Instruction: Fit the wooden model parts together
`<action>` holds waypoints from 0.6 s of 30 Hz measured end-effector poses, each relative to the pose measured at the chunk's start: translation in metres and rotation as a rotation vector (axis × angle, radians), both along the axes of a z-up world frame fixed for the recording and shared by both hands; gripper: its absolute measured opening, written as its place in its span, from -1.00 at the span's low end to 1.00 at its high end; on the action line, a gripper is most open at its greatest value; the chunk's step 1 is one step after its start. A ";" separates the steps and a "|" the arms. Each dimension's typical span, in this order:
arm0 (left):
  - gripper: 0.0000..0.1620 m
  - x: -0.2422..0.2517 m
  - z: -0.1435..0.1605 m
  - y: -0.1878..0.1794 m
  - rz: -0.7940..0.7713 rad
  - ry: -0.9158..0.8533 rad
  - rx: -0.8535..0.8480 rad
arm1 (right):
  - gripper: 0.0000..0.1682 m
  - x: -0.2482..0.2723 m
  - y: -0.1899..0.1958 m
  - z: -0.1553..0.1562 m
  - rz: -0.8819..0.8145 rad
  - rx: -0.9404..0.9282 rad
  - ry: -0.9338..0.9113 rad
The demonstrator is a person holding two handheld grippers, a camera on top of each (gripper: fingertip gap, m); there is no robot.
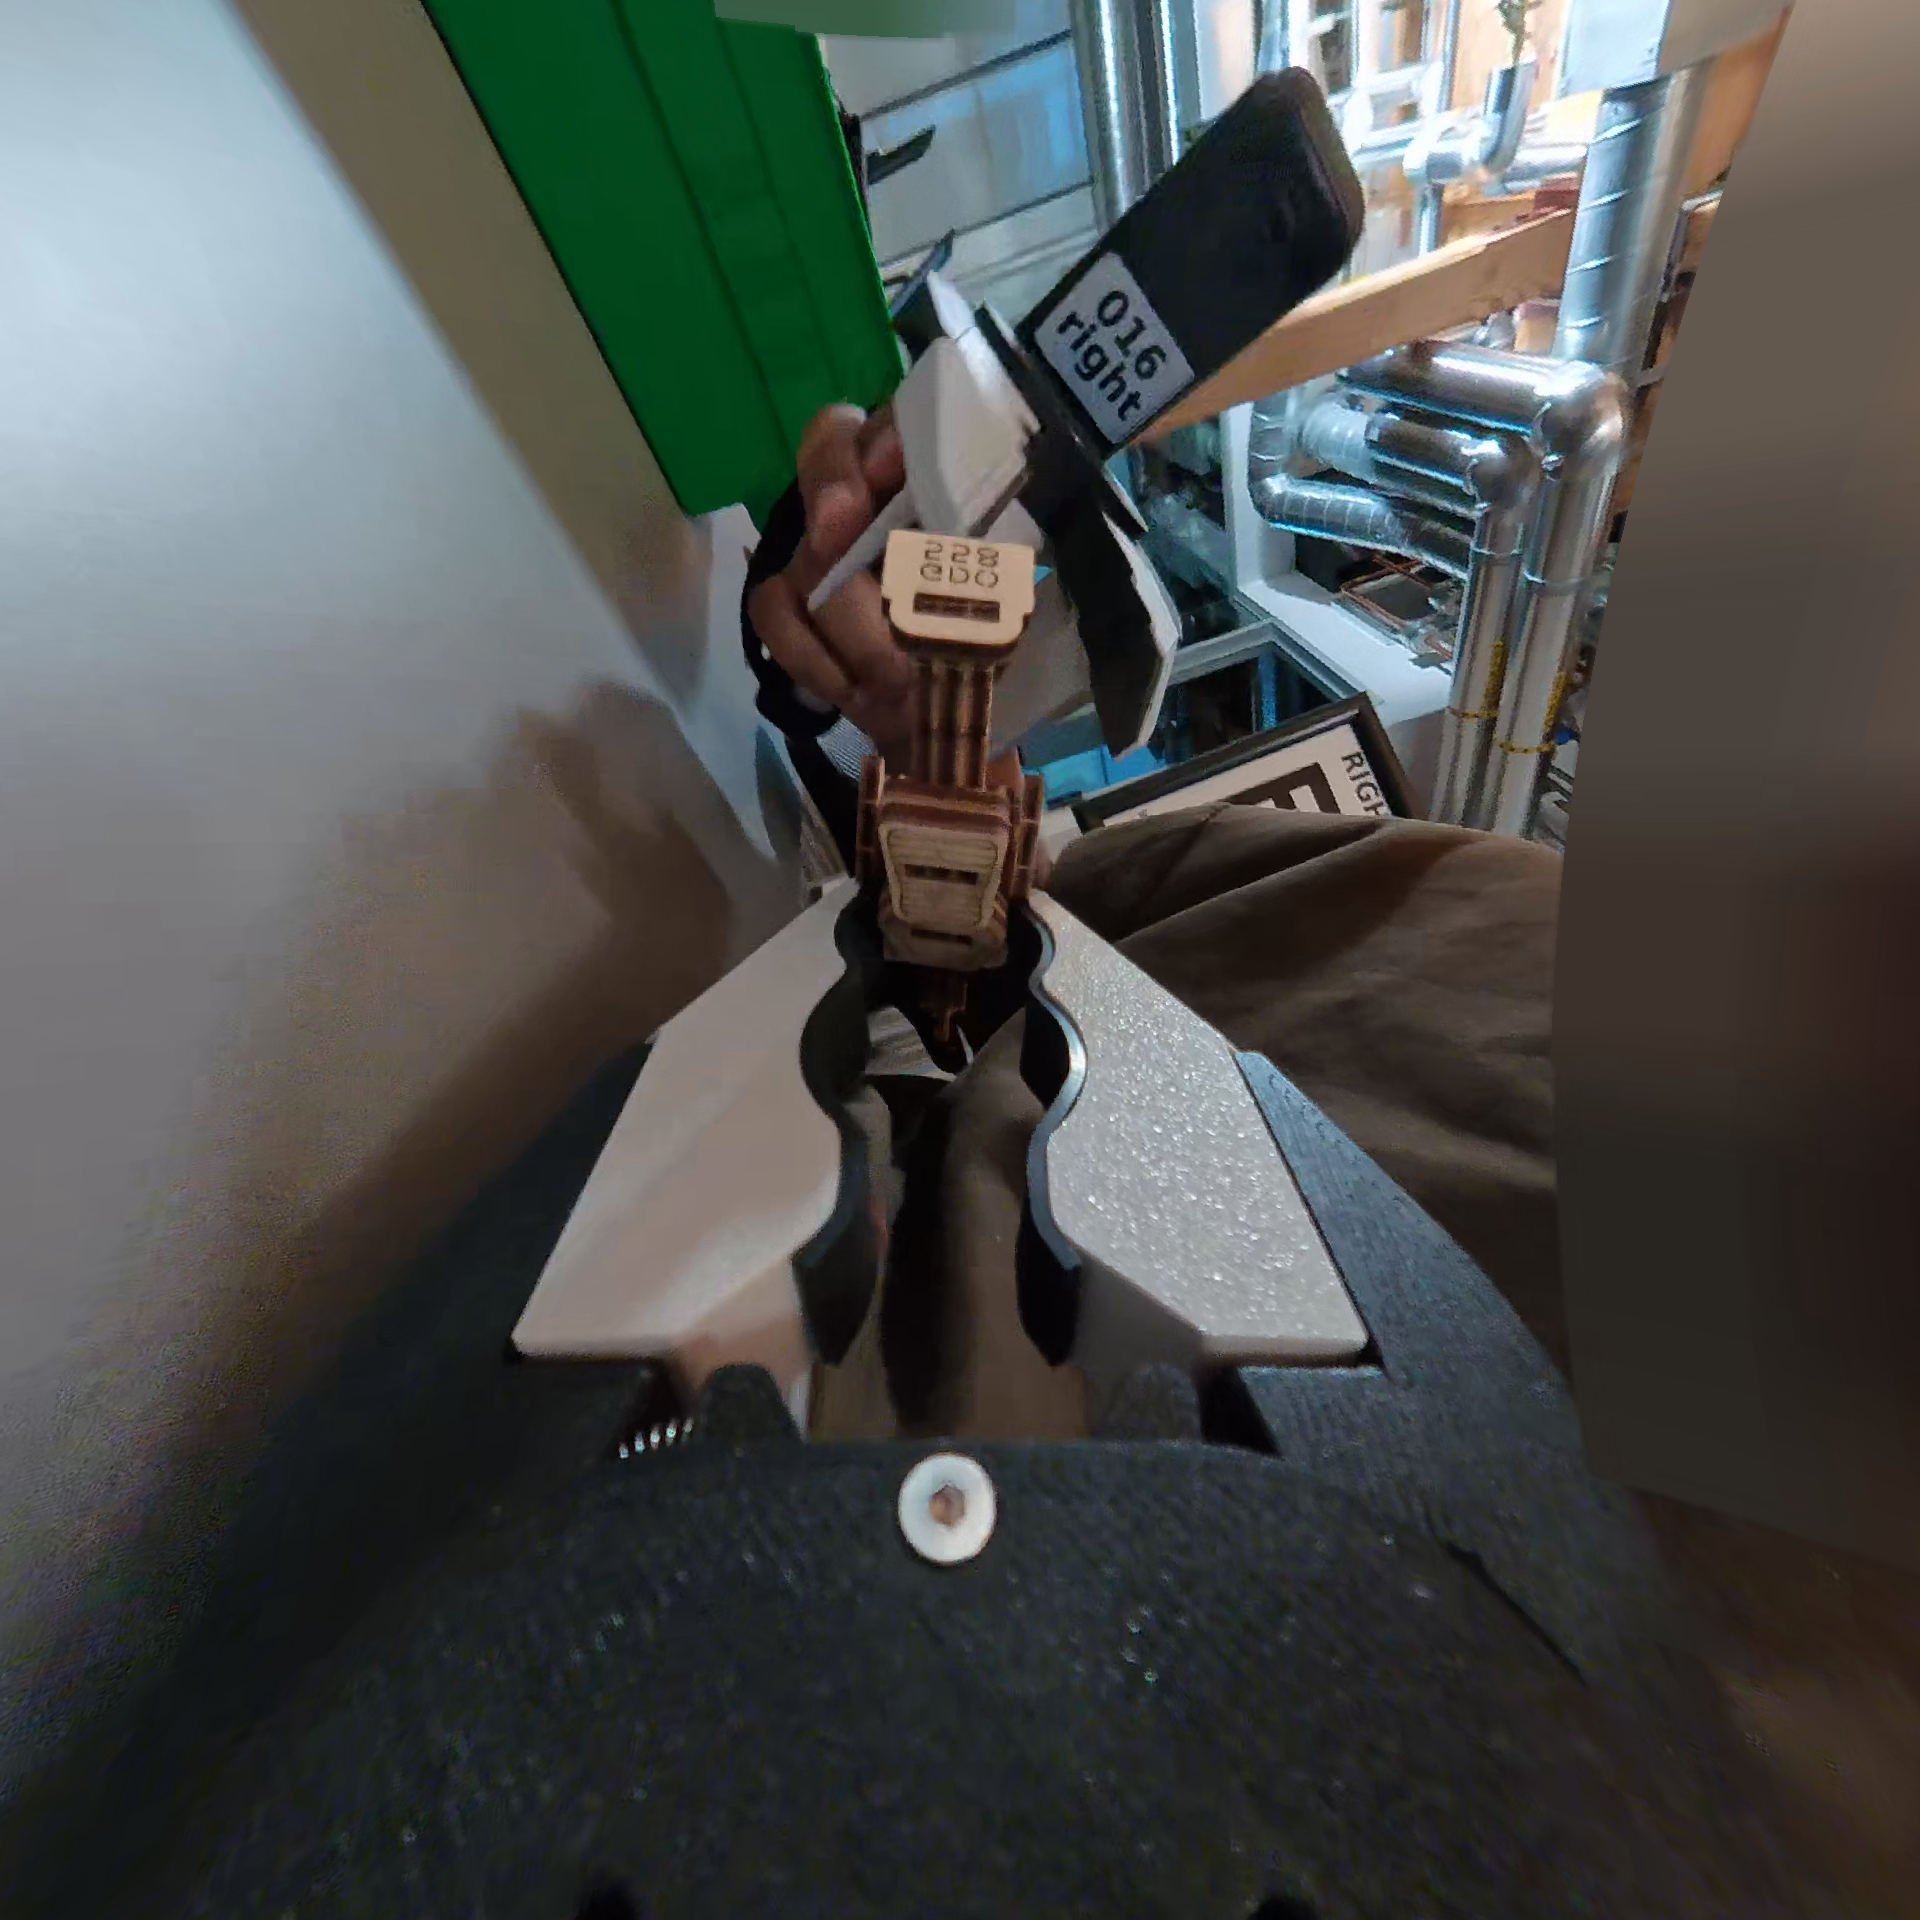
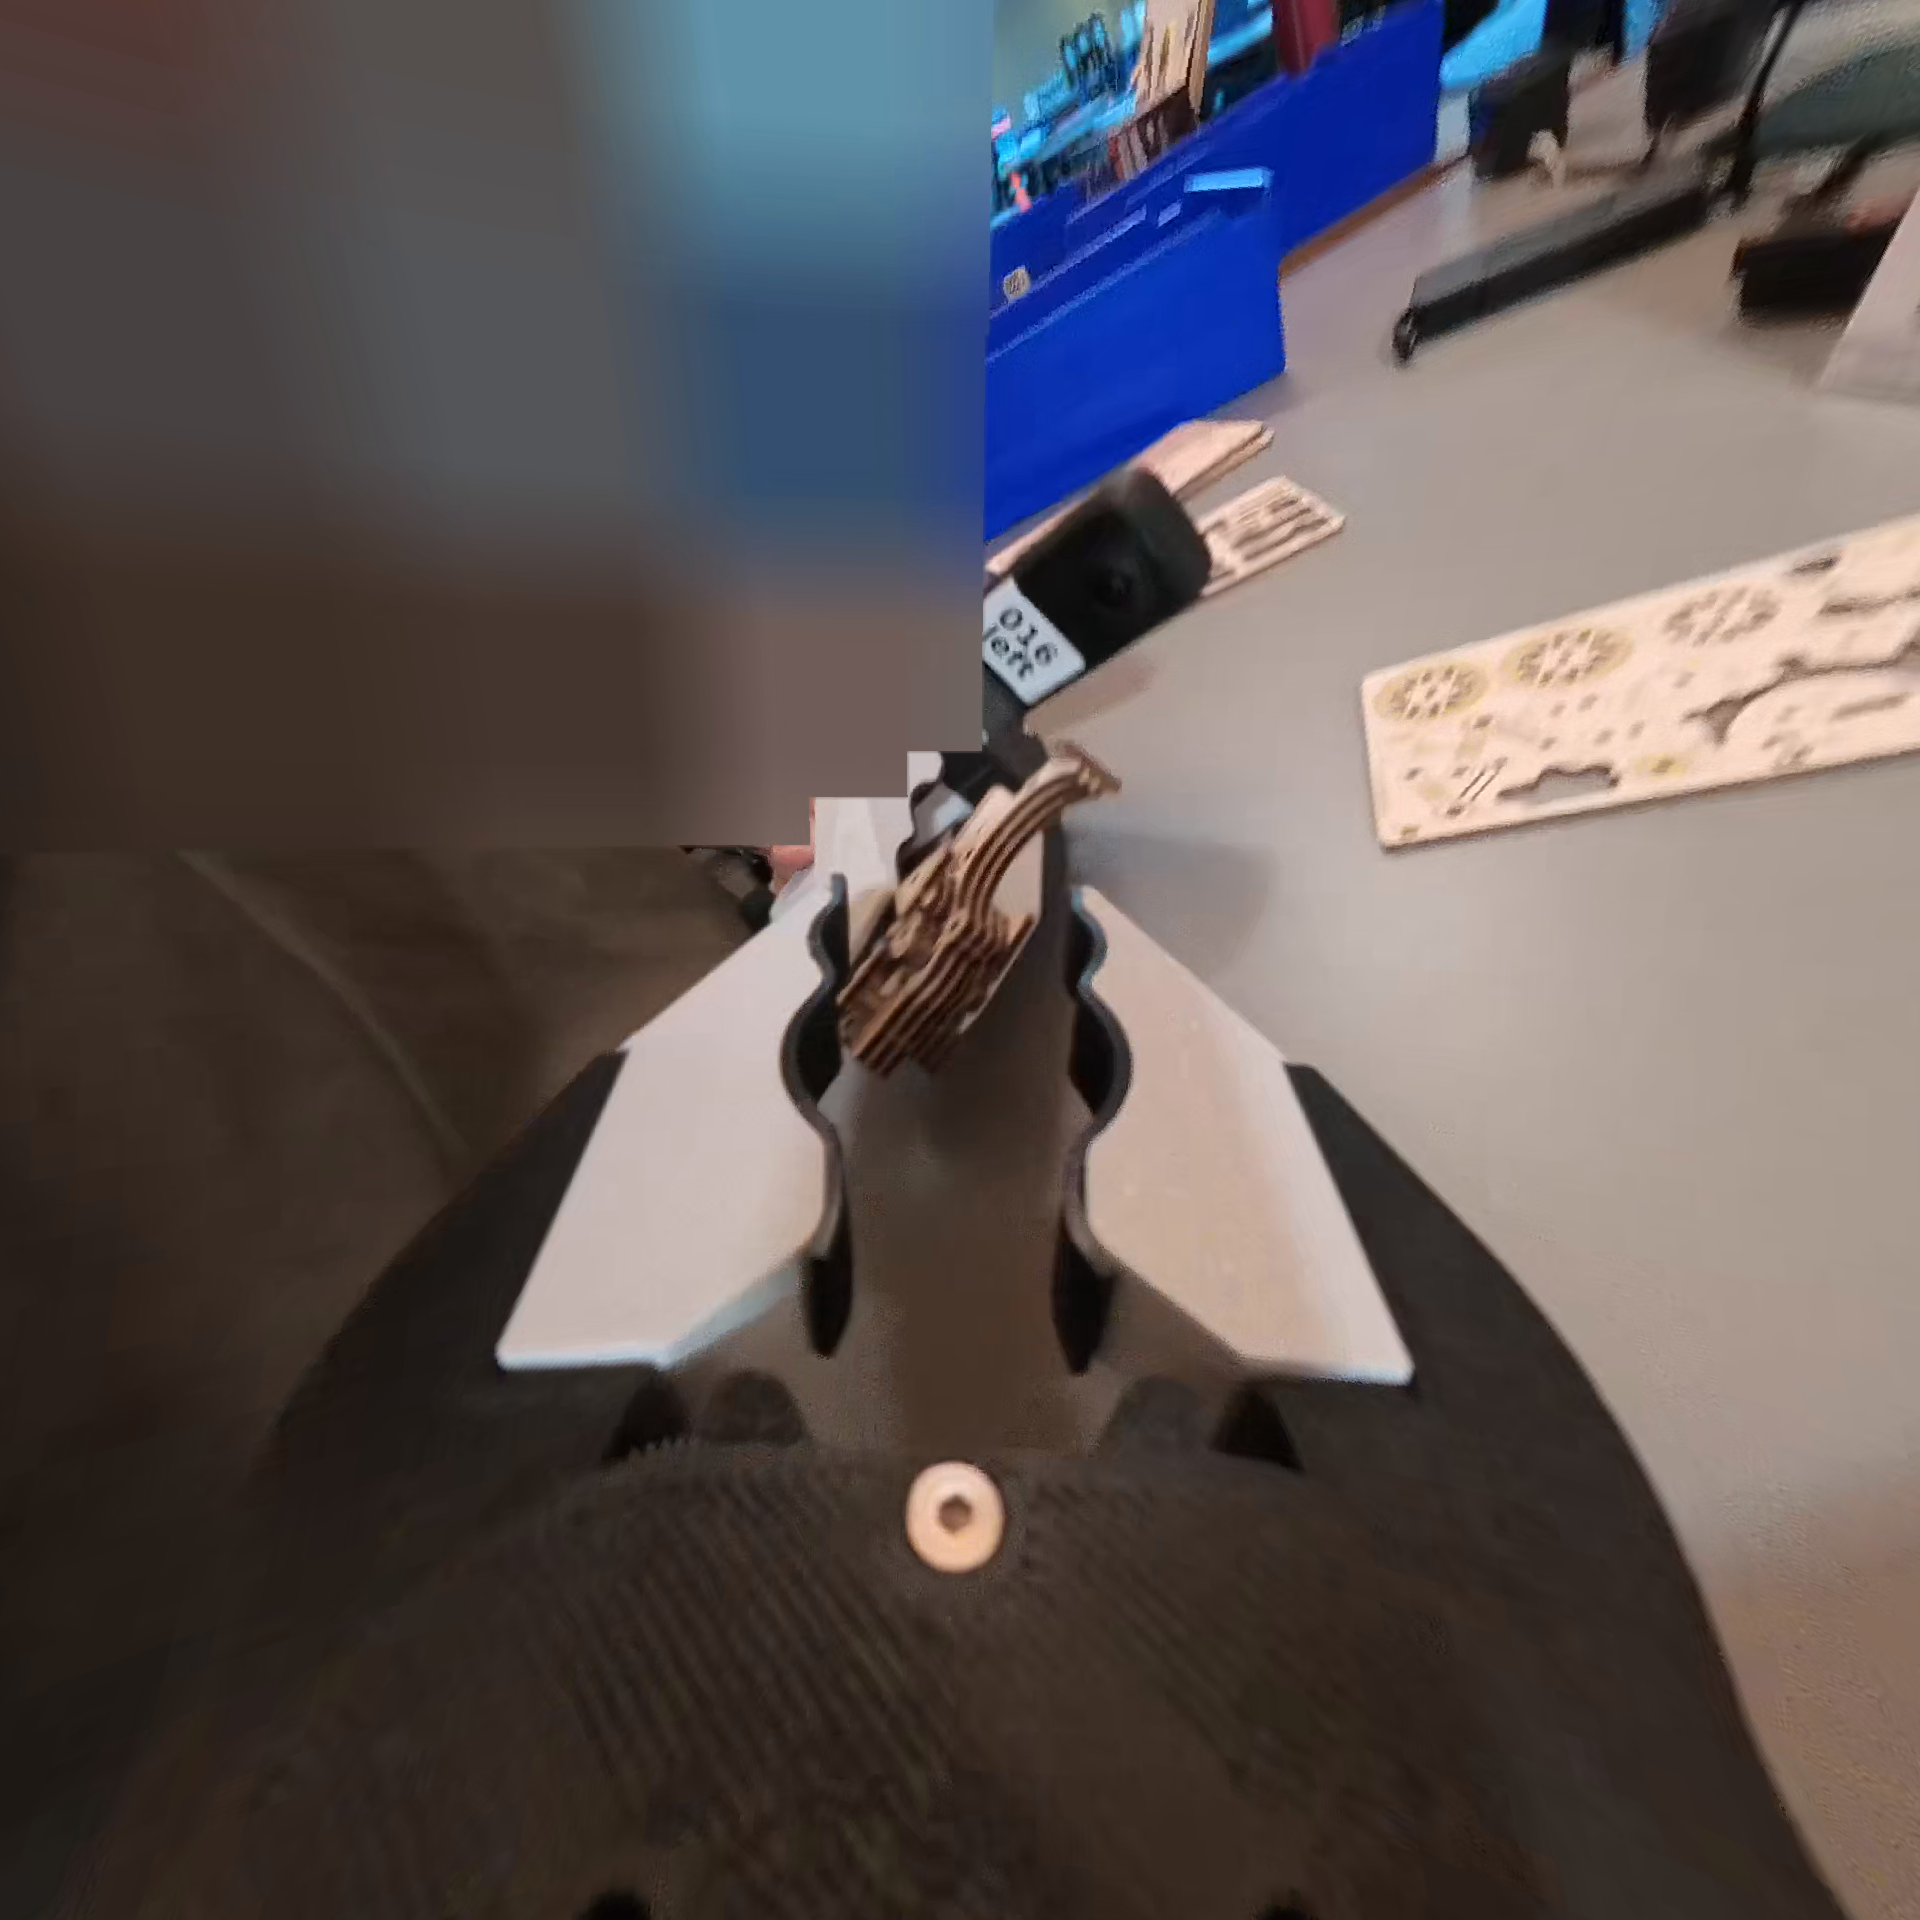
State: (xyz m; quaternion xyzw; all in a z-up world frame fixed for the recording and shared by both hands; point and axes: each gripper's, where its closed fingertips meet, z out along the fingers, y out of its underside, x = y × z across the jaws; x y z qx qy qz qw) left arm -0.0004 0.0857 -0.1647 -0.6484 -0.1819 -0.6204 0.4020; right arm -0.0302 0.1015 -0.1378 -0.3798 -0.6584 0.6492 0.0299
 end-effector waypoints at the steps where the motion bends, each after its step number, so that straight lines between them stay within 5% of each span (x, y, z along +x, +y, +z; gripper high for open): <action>1: -0.75 -0.004 -0.001 0.001 0.025 0.018 0.001 | -0.55 0.000 -0.001 -0.005 0.007 -0.018 -0.058; 6: -0.74 -0.015 -0.002 0.004 0.087 0.097 0.007 | -0.63 0.000 -0.014 -0.020 0.036 -0.089 -0.227; 18: -0.74 -0.013 -0.003 0.006 0.116 0.236 0.029 | -0.72 0.000 -0.012 -0.023 0.024 -0.145 -0.295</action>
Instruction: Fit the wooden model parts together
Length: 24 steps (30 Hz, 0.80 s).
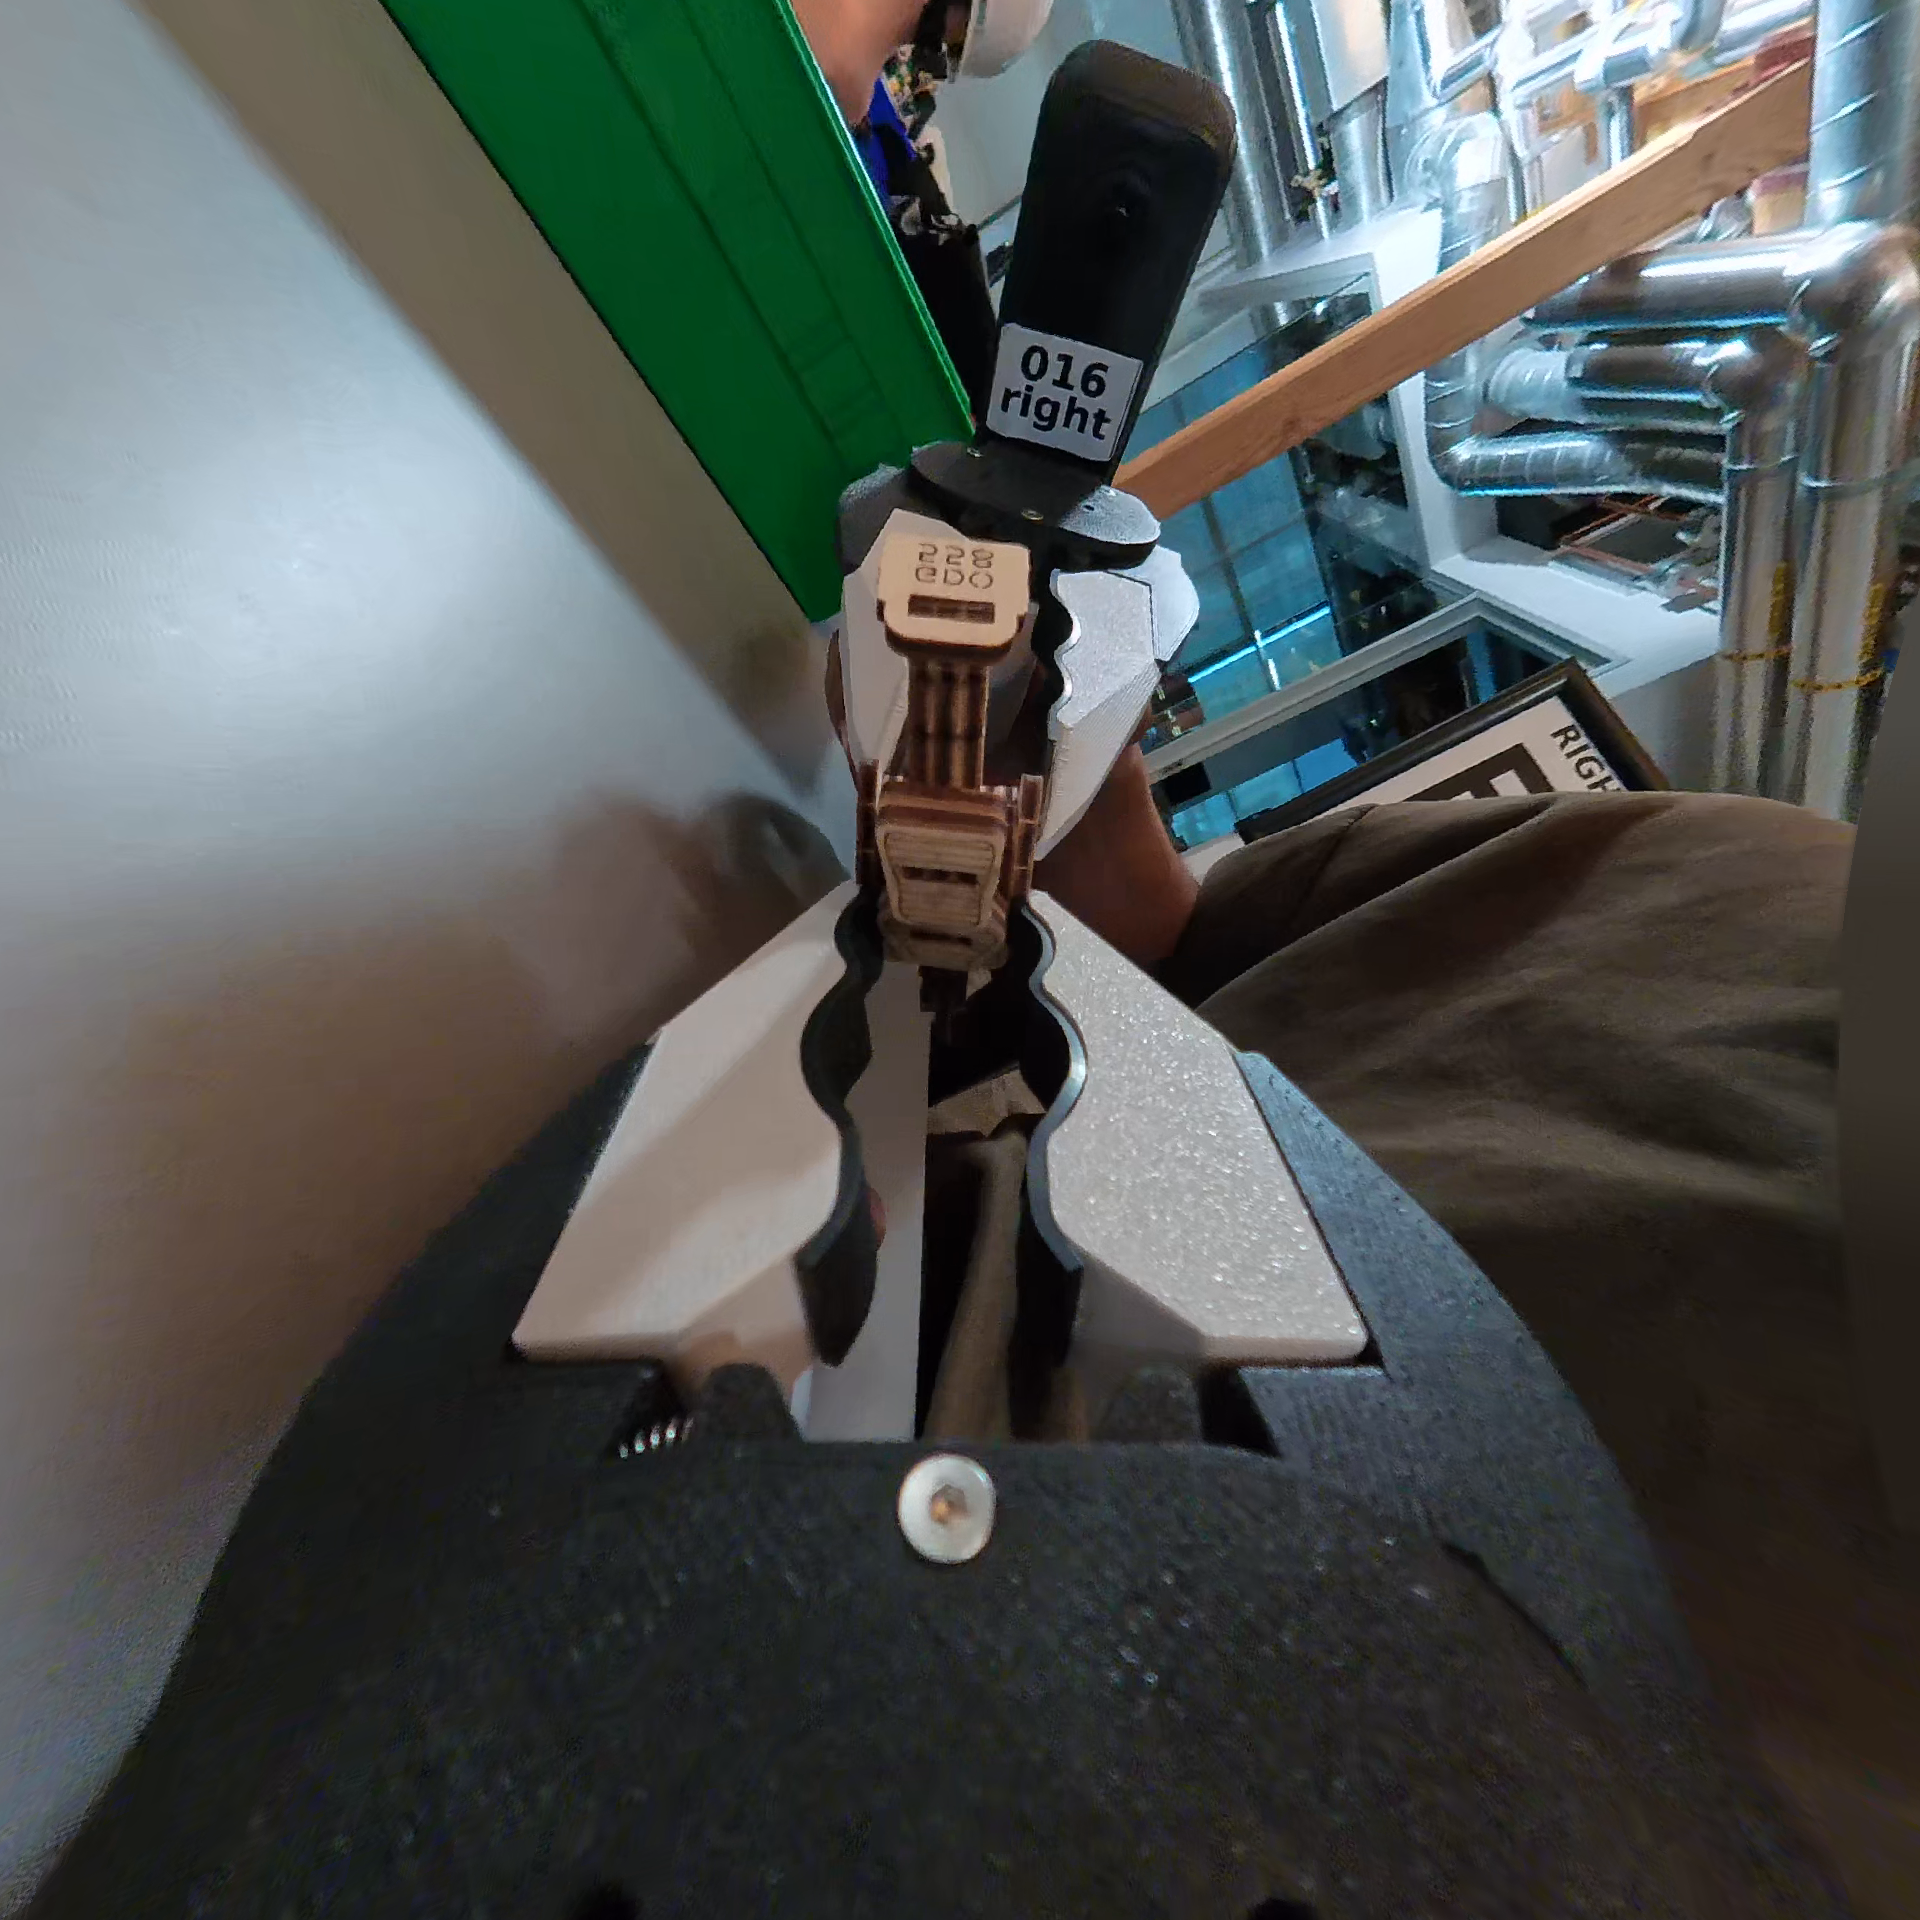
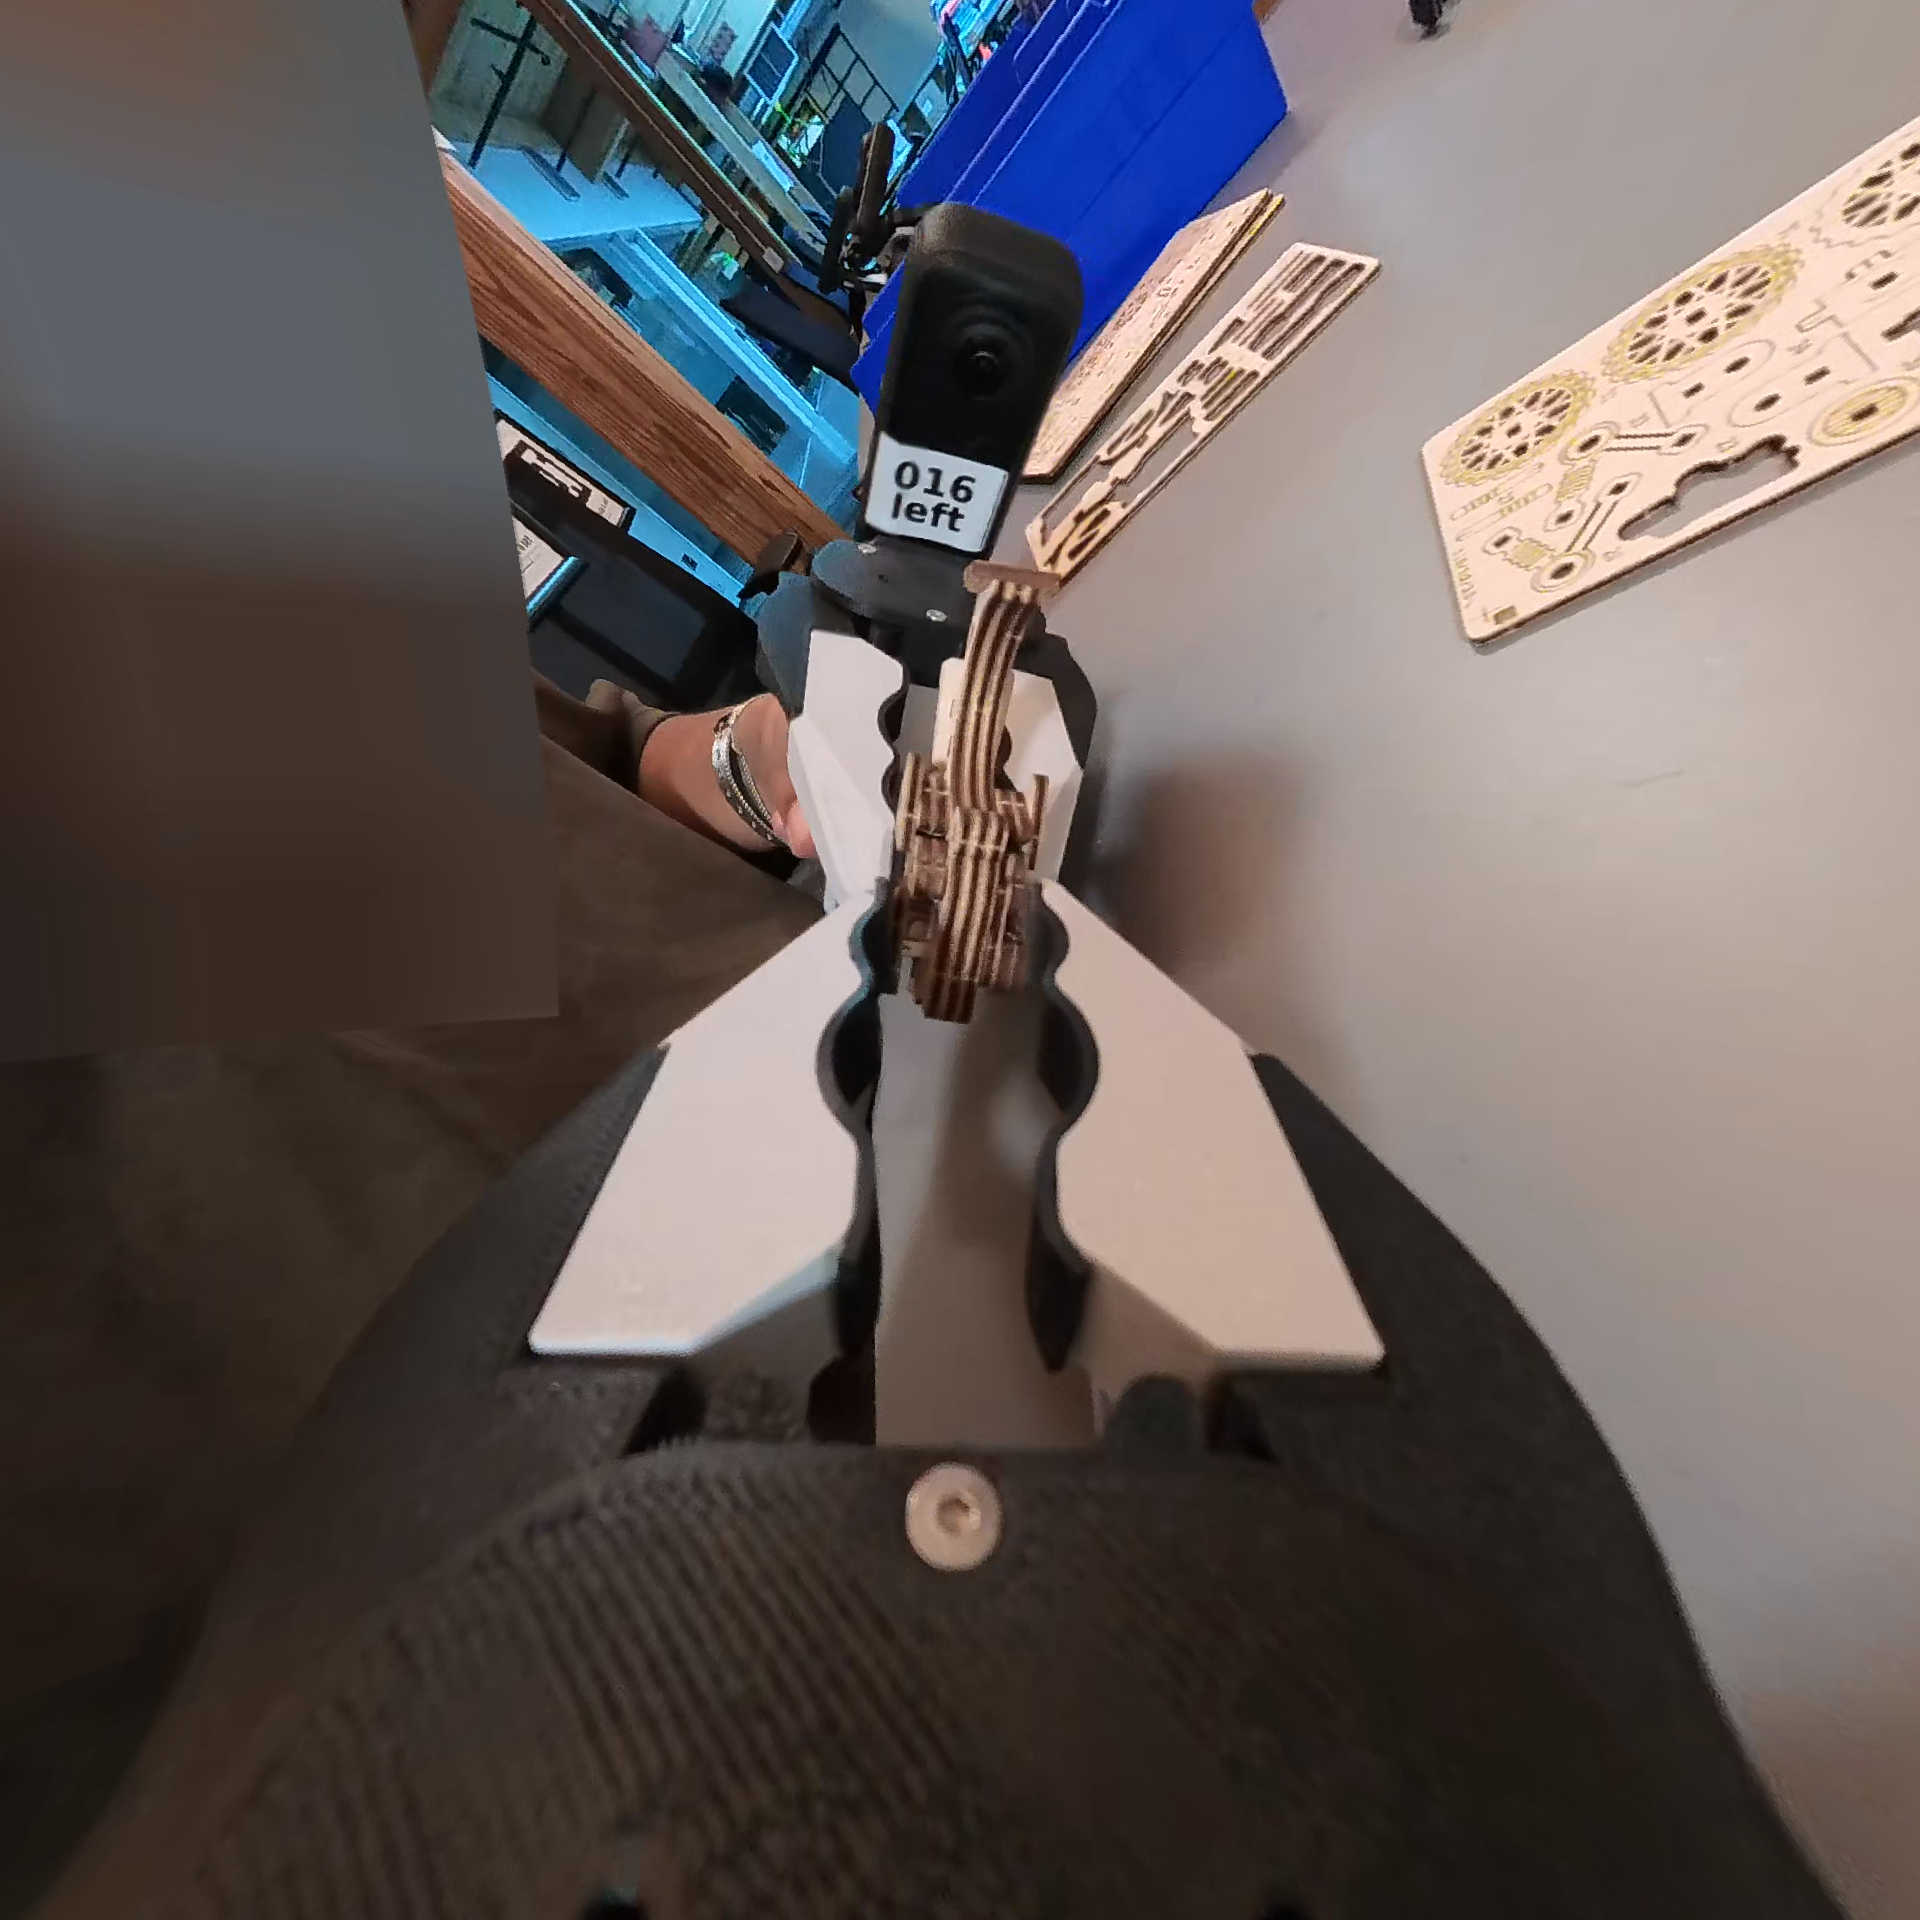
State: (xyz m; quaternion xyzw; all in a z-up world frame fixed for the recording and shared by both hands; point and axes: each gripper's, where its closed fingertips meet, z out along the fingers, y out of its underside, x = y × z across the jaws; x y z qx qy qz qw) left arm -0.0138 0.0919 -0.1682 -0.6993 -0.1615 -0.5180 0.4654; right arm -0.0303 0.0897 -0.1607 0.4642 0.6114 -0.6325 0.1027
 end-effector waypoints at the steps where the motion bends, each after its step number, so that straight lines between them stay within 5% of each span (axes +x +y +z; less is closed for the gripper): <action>1: -0.74 0.000 0.000 0.000 0.003 0.005 0.002 | -0.72 0.000 0.000 0.001 0.000 0.001 0.001; 24: -0.74 -0.005 0.003 0.000 0.033 0.057 0.033 | -0.73 -0.003 0.000 0.004 -0.013 -0.005 0.024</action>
